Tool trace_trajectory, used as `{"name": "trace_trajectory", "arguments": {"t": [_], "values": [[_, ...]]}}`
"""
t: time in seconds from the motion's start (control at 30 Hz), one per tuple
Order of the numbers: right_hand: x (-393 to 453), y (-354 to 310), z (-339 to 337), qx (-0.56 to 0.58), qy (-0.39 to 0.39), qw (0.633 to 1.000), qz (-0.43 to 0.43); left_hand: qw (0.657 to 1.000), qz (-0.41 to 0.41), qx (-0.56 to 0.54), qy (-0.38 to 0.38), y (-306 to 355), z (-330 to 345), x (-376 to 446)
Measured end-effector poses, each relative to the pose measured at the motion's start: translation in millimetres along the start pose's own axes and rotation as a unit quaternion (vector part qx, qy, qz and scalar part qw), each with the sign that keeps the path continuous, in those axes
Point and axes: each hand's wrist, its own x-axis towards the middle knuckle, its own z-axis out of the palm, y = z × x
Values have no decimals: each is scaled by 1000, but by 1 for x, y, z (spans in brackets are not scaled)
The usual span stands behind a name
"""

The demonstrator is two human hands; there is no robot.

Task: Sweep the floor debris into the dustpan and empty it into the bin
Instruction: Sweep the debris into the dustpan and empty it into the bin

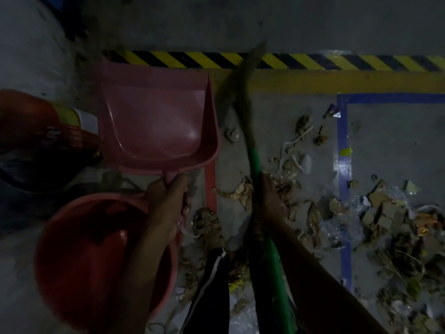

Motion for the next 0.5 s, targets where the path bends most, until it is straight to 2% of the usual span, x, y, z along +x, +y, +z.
{"name": "trace_trajectory", "arguments": {"t": [0.07,0.13,0.2,0.33,0.43,0.5], "values": [[-2,-6,6,0,-24,999,-38,1000,11,19,-9,-2,-4,-1],[-3,-5,6,-10,-77,997,-26,999,21,40,-20,-5,-7,-2],[-5,5,-2,-19,-92,995,37,998,23,50,-33,-7,-9,-4],[-25,41,-24,12,-67,987,144,997,20,66,-43,-13,-12,-14],[-45,75,-47,72,-31,960,269,995,28,75,-52,-19,-12,-24],[-59,99,-61,67,4,948,311,994,34,86,-61,-25,-7,-32]]}}
